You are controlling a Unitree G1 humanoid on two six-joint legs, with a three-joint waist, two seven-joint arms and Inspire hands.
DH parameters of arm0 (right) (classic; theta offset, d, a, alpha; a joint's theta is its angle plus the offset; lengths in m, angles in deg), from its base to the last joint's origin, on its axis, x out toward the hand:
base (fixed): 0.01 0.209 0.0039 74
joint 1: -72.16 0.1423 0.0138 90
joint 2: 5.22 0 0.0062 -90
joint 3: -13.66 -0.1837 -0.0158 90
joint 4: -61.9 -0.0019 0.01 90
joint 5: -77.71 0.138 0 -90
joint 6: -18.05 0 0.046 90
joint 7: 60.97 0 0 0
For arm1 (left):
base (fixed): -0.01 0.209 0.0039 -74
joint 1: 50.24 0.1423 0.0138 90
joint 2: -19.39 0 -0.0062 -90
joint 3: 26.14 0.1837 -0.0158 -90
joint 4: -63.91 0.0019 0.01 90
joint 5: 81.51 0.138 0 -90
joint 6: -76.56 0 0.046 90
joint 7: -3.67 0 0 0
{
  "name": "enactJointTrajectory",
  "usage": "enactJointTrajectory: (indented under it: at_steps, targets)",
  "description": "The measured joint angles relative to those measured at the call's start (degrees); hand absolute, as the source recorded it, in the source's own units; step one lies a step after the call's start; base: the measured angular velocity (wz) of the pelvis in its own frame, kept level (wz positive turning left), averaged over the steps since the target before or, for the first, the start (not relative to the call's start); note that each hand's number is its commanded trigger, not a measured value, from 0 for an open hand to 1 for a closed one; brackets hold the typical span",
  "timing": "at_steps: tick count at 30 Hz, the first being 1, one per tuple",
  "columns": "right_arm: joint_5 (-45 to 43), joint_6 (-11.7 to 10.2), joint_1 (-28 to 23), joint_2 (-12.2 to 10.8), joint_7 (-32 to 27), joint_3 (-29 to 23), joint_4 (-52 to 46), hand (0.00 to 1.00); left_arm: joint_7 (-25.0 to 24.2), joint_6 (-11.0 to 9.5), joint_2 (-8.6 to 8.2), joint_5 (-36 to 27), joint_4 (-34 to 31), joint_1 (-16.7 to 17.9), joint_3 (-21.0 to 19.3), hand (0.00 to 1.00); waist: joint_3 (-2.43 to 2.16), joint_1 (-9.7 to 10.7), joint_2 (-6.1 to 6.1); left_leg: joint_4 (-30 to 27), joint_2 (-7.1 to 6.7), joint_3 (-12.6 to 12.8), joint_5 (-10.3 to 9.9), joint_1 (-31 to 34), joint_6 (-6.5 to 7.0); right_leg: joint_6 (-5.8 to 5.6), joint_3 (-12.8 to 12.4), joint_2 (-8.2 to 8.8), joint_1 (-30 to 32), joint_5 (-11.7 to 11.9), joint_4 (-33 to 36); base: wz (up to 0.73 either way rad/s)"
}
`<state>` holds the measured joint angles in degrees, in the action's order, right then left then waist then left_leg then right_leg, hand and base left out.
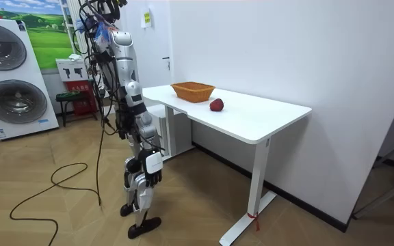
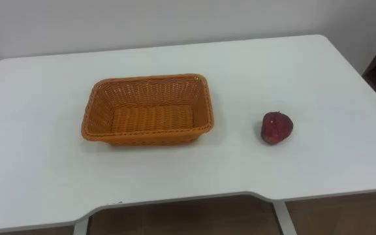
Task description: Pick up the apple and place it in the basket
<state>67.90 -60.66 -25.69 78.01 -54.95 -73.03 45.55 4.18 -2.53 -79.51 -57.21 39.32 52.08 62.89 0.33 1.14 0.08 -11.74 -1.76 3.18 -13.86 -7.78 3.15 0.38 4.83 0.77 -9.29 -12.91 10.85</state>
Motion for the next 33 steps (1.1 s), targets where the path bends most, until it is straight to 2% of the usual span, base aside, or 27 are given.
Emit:
enactJointTrajectory:
  at_steps: [7, 10, 13, 14, 16, 17, 18, 19, 21, 22, 24, 27, 30, 33]
  targets:
    - [0.1, 0.0, 0.0, 0.0, -0.2, 0.0, 0.0, 0.00, 0.0, 0.0, 0.00, 0.0, 0.1, 0.0, 0.0, 0.00, 0.04, -0.1, 0.43, 0.0, -0.01, 0.0, 0.0, 0.1, 0.00, 0.00, -0.2, 0.00, 0.0, 0.0, -0.1, 0.00]
    - [2.7, -0.1, 0.0, 0.0, -1.7, -0.3, -0.1, 0.00, 0.1, -0.2, 0.03, 0.0, -0.4, 0.3, -0.1, 0.00, 0.04, -0.1, 0.71, 0.1, 0.00, 0.2, 0.0, 0.2, 0.00, -0.01, -0.2, -0.01, 0.2, 0.0, -0.1, -0.02]
    - [9.4, -0.8, 0.0, 0.0, -4.8, -0.7, -0.1, 0.00, 0.6, -0.9, 0.12, -0.8, -0.2, 0.1, -0.2, 0.00, 0.14, 0.1, 1.13, 0.1, -0.03, 0.2, 0.0, 0.1, 0.00, -0.02, -0.2, 0.02, 0.1, 0.0, -0.2, 0.02]
    - [12.5, -1.0, -0.3, -0.1, -6.0, -0.9, 0.1, 0.00, 1.1, -1.6, 0.14, -0.9, 0.3, -0.2, -0.5, 0.00, 0.34, 0.0, 1.36, 0.1, -0.03, 0.1, 0.0, 0.1, 0.01, -0.02, -0.3, 0.02, -0.1, 0.0, -0.1, 0.03]
    - [17.3, -1.0, -0.8, -0.1, -8.2, -3.2, 0.2, 0.00, 1.5, -2.4, 0.10, -1.1, 1.1, 0.0, -0.9, 0.00, 0.55, 0.1, 1.46, 0.1, 0.00, 0.2, 0.0, 0.1, 0.01, -0.02, -0.4, -0.01, -0.1, 0.0, -0.1, -0.06]
    - [23.6, -1.3, -1.0, -0.1, -10.3, -6.1, 0.0, 0.00, 1.6, -2.7, 0.09, -1.2, 0.9, 0.0, -1.2, 0.00, 0.60, 0.1, 1.57, 0.1, 0.11, 0.8, 0.0, 0.1, 0.01, -0.01, -0.7, -0.09, 0.1, 0.0, -0.1, -0.21]
    - [31.6, -2.3, -1.0, -0.1, -12.0, -10.2, -0.9, 0.00, 1.7, -3.0, 0.07, -1.2, 0.9, 0.1, -2.1, 0.00, 0.66, 0.3, 1.58, 0.1, 0.20, 1.3, 0.0, 0.0, 0.01, 0.02, -1.2, -0.17, 0.3, 0.0, 0.0, -0.23]
    - [35.3, -2.9, -1.0, -0.1, -12.9, -12.1, -1.5, 0.00, 1.8, -3.2, 0.07, -1.1, 0.9, 0.2, -2.8, 0.00, 0.65, 0.5, 1.60, 0.1, 0.20, 1.4, 0.0, 0.0, 0.01, 0.03, -1.6, -0.17, 0.3, 0.0, 0.0, -0.14]
    - [47.0, -4.1, -1.0, 0.0, -16.4, -20.0, -7.1, 0.00, 2.5, -4.5, 0.07, -1.1, -0.4, 1.3, -6.2, 0.00, 0.65, 1.7, 1.62, 0.2, 0.14, 1.5, 0.0, 0.0, 0.05, 0.02, -1.6, -0.13, 0.4, 0.0, 0.2, -0.02]
    - [49.8, -4.5, -1.0, 0.0, -17.2, -21.9, -9.0, 0.00, 2.8, -4.9, 0.08, -1.1, -0.9, 2.0, -7.2, 0.00, 0.62, 1.8, 1.58, 0.1, 0.13, 1.6, 0.0, 0.1, 0.08, 0.01, -1.5, -0.14, 0.6, 0.0, 0.2, -0.04]
    - [60.7, -7.8, -0.5, 0.2, -20.0, -26.1, -14.5, 0.00, 4.0, -6.0, 0.55, -1.2, -1.9, 2.4, -10.2, 0.00, 0.46, 2.0, 1.52, -0.1, 0.13, 1.8, -0.1, 0.4, 0.09, -0.02, -1.7, -0.15, 1.1, 0.0, -0.1, -0.04]
    - [68.5, -10.2, -0.1, 0.4, -24.7, -29.7, -21.9, 0.00, 5.1, -6.9, 1.16, -1.2, -2.6, 3.5, -12.4, 0.00, 0.06, 2.5, 1.78, 0.0, 0.03, 1.8, -0.1, 0.3, 0.10, -0.03, -1.7, -0.15, 1.1, 0.0, 0.0, 0.00]
    - [70.8, -13.2, 0.9, 0.7, -29.1, -32.4, -25.3, 0.00, 6.6, -7.4, 1.22, -1.1, -2.8, 4.3, -13.7, 0.00, -0.39, 3.1, 1.86, 0.1, 0.02, 2.0, 0.0, 0.4, 0.09, -0.04, -1.6, -0.19, 1.1, 0.0, 0.0, 0.01]
    - [70.6, -14.6, 1.2, 0.9, -33.8, -34.3, -28.8, 0.00, 6.8, -7.5, 1.22, -1.1, -3.5, 5.2, -14.3, 0.00, -0.55, 3.2, 1.81, 0.1, -0.07, 2.1, 0.0, 0.5, 0.09, -0.04, -1.6, -0.22, 1.1, 0.0, 0.0, 0.00]
